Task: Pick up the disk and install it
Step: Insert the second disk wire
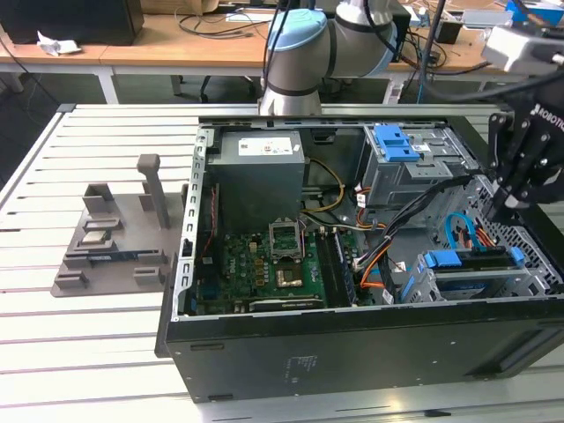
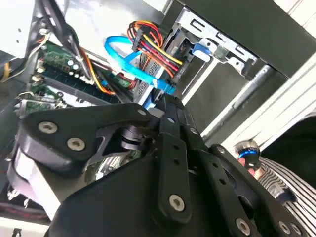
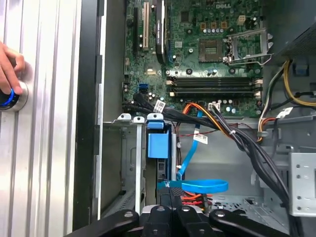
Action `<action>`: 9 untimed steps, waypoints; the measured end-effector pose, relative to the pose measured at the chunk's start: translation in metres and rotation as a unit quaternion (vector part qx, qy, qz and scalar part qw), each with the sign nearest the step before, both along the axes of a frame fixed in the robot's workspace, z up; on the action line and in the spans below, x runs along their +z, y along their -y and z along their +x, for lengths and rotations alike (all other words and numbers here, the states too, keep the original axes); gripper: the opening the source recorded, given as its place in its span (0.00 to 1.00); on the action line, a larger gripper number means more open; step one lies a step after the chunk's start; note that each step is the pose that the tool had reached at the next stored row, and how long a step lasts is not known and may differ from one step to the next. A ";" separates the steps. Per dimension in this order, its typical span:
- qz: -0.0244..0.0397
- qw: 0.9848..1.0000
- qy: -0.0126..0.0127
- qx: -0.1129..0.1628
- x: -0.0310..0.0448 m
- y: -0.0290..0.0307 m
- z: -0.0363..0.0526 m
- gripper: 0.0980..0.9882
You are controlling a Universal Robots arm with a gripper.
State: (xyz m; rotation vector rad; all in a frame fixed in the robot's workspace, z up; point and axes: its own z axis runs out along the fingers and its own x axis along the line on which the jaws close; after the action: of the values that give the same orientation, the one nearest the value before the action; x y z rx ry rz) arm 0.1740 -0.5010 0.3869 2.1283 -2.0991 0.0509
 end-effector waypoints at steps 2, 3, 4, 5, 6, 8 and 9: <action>0.000 1.000 0.000 0.000 0.0135 -0.0018 0.0000 0.01; 0.000 1.000 0.000 0.000 0.0184 -0.0022 0.0000 0.01; 0.000 1.000 0.000 0.000 0.0243 -0.0022 0.0000 0.01; 0.000 1.000 0.000 0.000 0.0262 -0.0022 0.0000 0.01; 0.000 1.000 0.000 0.000 0.0270 -0.0022 0.0000 0.01; 0.000 1.000 0.000 0.000 0.0272 -0.0023 0.0000 0.01; 0.000 1.000 0.000 0.000 0.0273 -0.0022 0.0000 0.01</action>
State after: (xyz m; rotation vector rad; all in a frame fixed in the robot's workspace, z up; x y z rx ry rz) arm 0.1740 -0.4988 0.4141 2.1283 -2.0991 0.0509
